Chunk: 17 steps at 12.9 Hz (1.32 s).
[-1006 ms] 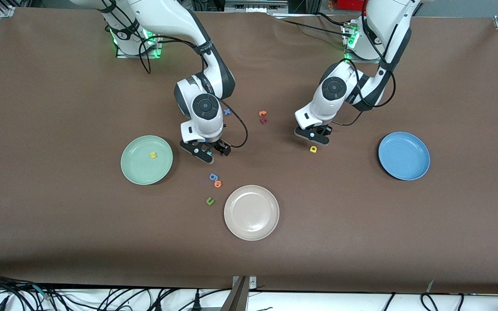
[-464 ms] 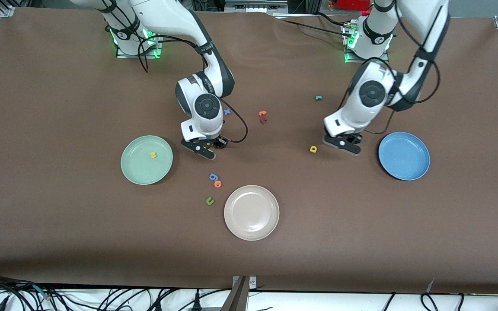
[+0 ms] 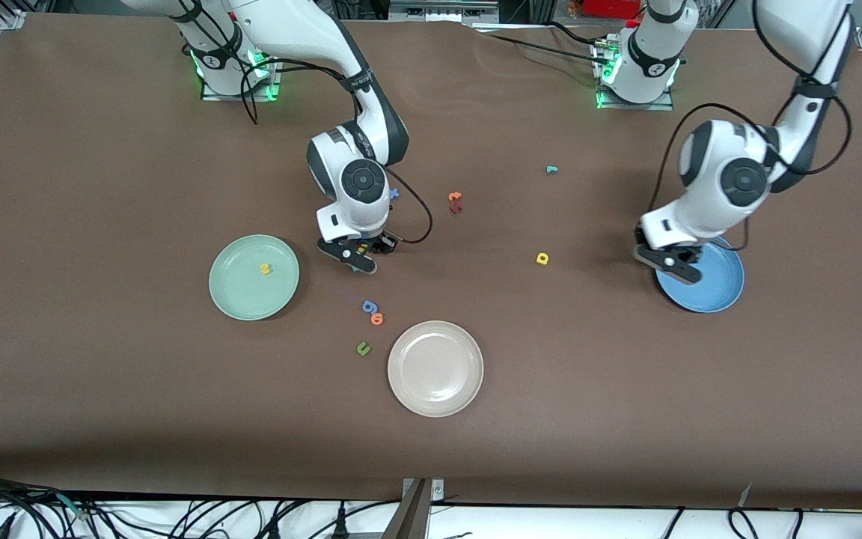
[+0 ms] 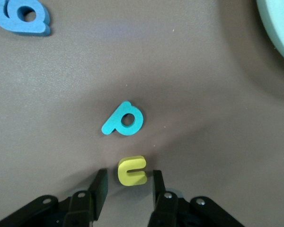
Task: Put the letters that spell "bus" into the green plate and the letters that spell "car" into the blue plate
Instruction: 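Carry the teal c into the blue plate while the right gripper grasps yellow u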
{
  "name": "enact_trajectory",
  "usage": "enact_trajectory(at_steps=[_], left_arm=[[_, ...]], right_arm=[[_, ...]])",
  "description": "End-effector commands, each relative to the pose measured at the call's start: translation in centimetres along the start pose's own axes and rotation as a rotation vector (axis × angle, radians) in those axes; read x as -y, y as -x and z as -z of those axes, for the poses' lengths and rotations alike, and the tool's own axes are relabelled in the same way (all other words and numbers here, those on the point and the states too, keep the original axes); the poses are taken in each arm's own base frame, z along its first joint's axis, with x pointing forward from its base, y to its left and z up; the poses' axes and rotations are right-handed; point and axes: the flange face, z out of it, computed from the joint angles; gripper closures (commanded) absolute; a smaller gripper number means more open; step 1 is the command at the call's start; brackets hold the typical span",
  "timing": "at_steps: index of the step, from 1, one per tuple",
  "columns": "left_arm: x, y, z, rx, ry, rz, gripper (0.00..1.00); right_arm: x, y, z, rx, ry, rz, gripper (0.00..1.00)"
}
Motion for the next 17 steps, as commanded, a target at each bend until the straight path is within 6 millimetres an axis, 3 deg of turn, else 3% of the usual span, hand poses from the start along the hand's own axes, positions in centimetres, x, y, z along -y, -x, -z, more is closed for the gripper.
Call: enact_trajectory(at_steps=[1, 5, 9, 10, 11, 12, 14, 17], left_arm=[[3.3, 2.5, -1.1, 0.031, 0.007, -0.022, 1.00], [6.5, 4.7, -5.2, 0.052, 0.019, 0.037, 0.99], [7.2, 5.0, -6.8, 0.048, 0.019, 0.052, 0.93], [7.3, 5.1, -6.9, 0.048, 0.019, 0.058, 0.76], [7.3, 5.0, -6.8, 0.046, 0.017, 0.059, 0.27], [7.4, 4.9, -6.5, 0.044, 0.013, 0.054, 0.15], [7.4, 4.5, -5.1, 0.036, 0.003, 0.047, 0.15], [6.4, 2.5, -0.4, 0.081, 0.024, 0.035, 0.21]], right_arm=[[-0.7, 0.3, 0.4, 0.007, -0.008, 0.009, 0.53], [-0.9, -0.3, 0.0, 0.004, -0.005, 0.003, 0.55], [-0.8, -0.4, -0.5, -0.005, -0.008, 0.006, 0.74], [-0.7, -0.4, -0.5, -0.005, -0.010, 0.008, 0.83], [-0.7, -0.4, -0.4, -0.005, -0.011, 0.008, 0.93], [-0.6, -0.5, -0.2, -0.005, -0.012, 0.013, 0.95], [-0.5, -0.5, 1.7, 0.007, -0.018, 0.017, 0.95], [-1.1, -2.6, 6.6, 0.052, 0.041, 0.035, 0.94]])
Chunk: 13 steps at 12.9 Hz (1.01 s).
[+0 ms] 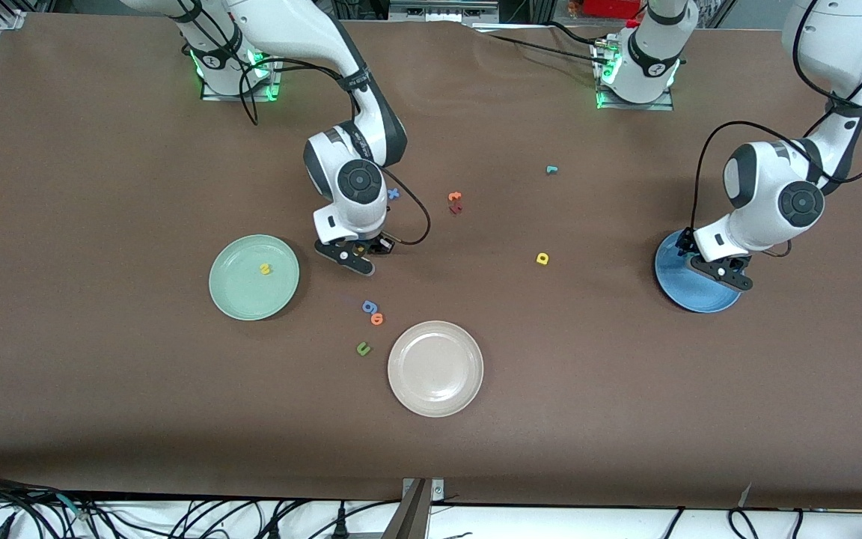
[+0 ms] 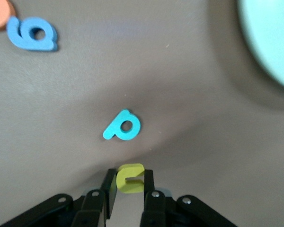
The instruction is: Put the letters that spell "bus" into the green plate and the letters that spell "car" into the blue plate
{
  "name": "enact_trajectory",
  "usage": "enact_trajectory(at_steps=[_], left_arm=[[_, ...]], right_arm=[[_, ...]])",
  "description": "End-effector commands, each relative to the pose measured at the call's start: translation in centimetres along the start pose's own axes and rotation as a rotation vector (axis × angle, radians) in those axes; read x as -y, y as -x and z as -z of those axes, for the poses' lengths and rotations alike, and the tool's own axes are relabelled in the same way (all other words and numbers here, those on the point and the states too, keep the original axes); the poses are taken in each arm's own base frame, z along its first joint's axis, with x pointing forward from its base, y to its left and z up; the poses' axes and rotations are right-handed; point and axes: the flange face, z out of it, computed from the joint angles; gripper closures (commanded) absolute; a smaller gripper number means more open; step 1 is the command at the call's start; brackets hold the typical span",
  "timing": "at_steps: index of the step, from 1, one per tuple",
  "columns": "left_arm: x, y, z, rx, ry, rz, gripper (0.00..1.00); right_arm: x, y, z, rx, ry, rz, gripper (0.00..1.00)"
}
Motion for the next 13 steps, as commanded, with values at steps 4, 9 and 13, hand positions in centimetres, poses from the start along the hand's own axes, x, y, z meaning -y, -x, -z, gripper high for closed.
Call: enact_trajectory(at_steps=[4, 9, 13], left_arm=[[-10.0, -5.2, 5.5, 0.069, -0.002, 0.095, 0.21], [-20.0, -10.7, 4.8, 0.052, -0.010, 0.150, 0.22], [-25.2, -13.6, 3.9, -0.037, -0.008, 0.049, 0.20]], right_arm=[[-9.0, -9.1, 6.5, 0.090, 0.108, 0.153, 0.94], [-17.5, -14.7, 1.7, 0.138, 0.133, 0.230, 0.84], [-18.3, -15.4, 1.2, 0.149, 0.133, 0.267, 0.47]])
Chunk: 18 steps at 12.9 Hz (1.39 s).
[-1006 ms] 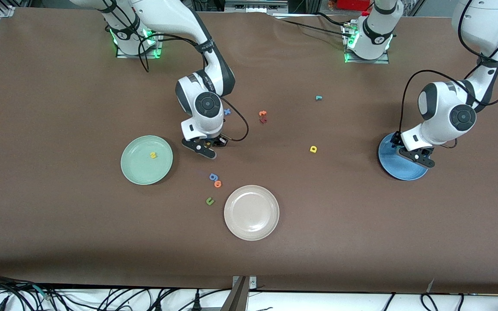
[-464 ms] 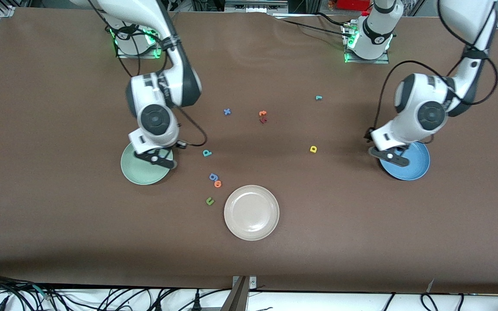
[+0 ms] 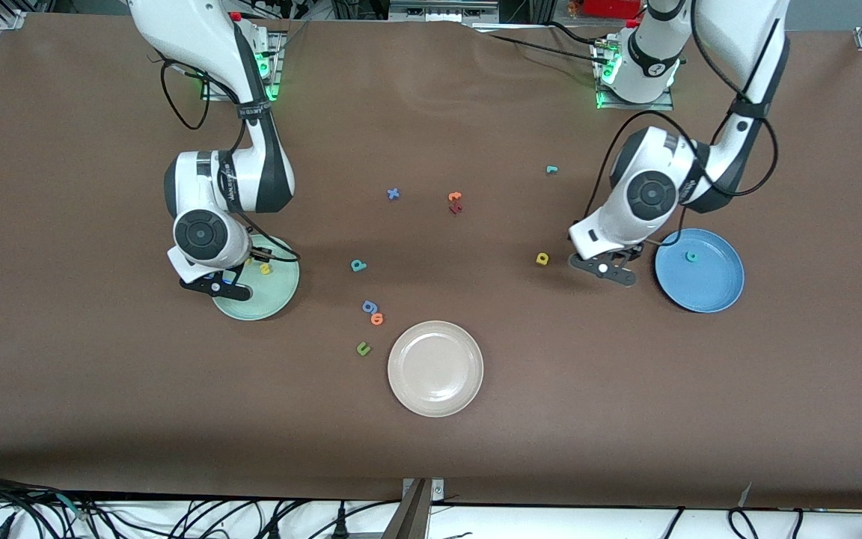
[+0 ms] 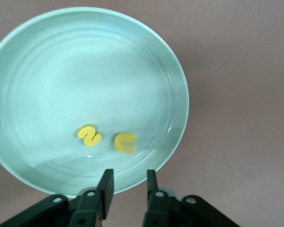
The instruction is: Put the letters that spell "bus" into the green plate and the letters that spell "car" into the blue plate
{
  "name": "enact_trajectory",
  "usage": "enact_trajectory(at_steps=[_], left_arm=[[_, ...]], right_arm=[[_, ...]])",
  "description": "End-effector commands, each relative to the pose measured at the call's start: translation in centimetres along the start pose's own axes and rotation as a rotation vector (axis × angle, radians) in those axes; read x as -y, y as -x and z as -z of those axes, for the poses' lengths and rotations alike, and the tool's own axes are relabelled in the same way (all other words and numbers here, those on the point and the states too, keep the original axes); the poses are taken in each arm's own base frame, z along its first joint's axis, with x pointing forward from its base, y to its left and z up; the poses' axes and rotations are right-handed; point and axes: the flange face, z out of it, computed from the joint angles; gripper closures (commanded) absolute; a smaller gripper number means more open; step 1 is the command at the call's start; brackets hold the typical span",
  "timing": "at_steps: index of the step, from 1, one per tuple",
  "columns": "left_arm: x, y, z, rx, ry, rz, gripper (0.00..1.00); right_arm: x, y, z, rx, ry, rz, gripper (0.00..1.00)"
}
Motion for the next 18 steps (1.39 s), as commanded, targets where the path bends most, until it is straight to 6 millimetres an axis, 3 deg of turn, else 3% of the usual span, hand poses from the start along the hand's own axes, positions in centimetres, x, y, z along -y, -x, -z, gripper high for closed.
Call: enact_trajectory(at_steps=[1, 3, 7, 10, 13, 16, 18], left_arm=[[-3.2, -1.7, -1.1, -0.069, 0.018, -0.056, 0.20], [-5.0, -2.2, -1.9, -0.111, 0.030, -0.083, 0.20], [-5.9, -1.4, -3.1, -0.105, 0.032, -0.092, 0.21], [-6.0, -1.4, -5.2, -0.109, 0.042, -0.085, 0.22], [-6.2, -1.5, -6.4, -0.126, 0.051, -0.079, 0.22], [-6.2, -1.5, -6.4, -0.126, 0.050, -0.079, 0.23], [-6.2, -1.2, -6.6, -0.122, 0.048, -0.082, 0.49]], right_arm=[[0.7, 0.3, 0.8, -0.001, -0.042, 0.016, 0.46], [1.4, 0.5, 1.7, -0.001, -0.091, 0.006, 0.45], [7.8, 2.0, 4.8, -0.032, -0.285, -0.083, 0.50], [14.1, 3.9, 4.9, -0.097, -0.328, -0.261, 0.52], [17.6, 4.8, 4.4, -0.130, -0.384, -0.491, 0.54], [19.9, 5.4, 2.1, -0.138, -0.407, -0.615, 0.56], [19.8, 5.3, 0.5, -0.132, -0.376, -0.609, 0.57]])
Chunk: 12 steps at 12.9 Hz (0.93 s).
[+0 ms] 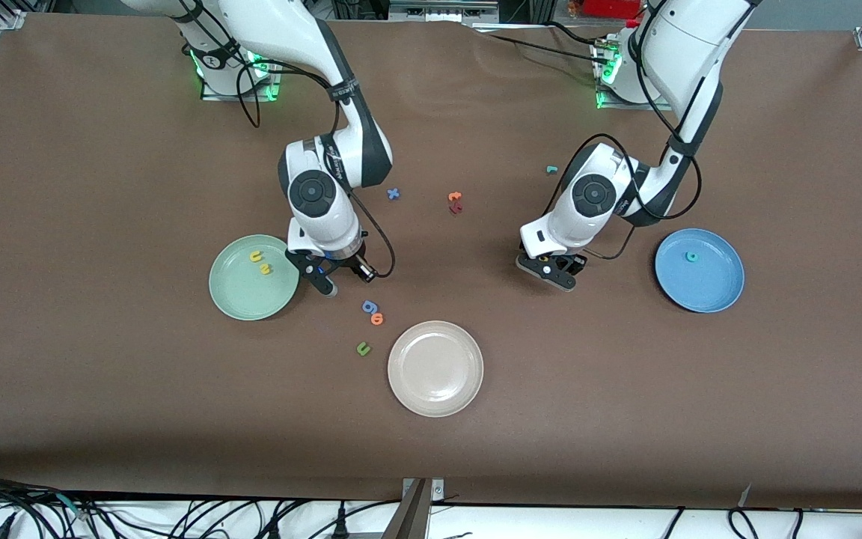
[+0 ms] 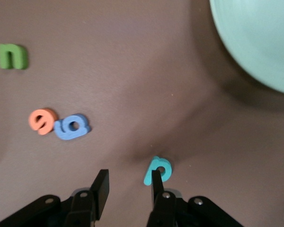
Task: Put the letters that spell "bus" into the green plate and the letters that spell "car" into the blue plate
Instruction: 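Carry the yellow o into the blue plate while the right gripper grasps teal p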
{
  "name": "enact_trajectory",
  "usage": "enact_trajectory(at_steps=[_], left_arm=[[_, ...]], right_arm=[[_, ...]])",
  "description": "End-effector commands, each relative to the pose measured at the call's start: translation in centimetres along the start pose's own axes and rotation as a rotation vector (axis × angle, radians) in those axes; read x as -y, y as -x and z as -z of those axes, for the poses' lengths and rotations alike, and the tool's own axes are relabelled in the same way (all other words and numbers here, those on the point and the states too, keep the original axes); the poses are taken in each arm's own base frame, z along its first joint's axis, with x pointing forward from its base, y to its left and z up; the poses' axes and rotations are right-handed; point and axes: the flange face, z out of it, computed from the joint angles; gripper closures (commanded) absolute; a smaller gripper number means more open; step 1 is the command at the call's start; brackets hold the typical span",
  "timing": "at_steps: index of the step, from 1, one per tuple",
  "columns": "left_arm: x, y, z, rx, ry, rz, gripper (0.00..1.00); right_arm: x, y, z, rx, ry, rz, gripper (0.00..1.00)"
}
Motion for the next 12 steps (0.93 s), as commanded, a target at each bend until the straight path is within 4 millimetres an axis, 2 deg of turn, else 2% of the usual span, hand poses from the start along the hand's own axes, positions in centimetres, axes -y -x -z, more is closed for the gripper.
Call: enact_trajectory(at_steps=[1, 2, 6, 7, 8, 9, 10, 12], left_arm=[[-0.2, 0.4, -0.1, -0.003, 0.000, 0.009, 0.58], [-0.2, 0.4, -0.1, -0.003, 0.000, 0.009, 0.64], [0.2, 0.7, -0.2, 0.003, -0.001, 0.011, 0.79], [0.4, 0.6, 0.2, -0.003, -0.003, 0.005, 0.84], [0.6, 0.5, 1.0, -0.012, -0.005, 0.003, 0.87], [1.6, 0.3, 2.3, -0.023, -0.011, 0.003, 0.88], [3.5, 0.2, 4.0, -0.022, -0.019, -0.033, 0.90], [9.3, 1.2, 7.6, 0.022, -0.024, -0.100, 0.89]], right_arm=[[-0.1, -0.2, -1.2, 0.003, 0.013, -0.019, 0.57], [-0.2, 0.1, -1.2, 0.011, 0.023, -0.017, 0.57], [-0.9, 0.3, -2.1, 0.028, 0.064, -0.019, 0.55], [-1.3, 0.8, -2.7, 0.035, 0.076, -0.019, 0.48], [-1.4, 0.7, -2.9, 0.036, 0.080, -0.016, 0.47], [-1.5, 0.7, -2.9, 0.035, 0.080, -0.016, 0.48], [-1.5, 0.8, -2.9, 0.035, 0.079, -0.017, 0.48], [-1.4, 1.7, -3.6, 0.042, 0.086, -0.001, 0.51]])
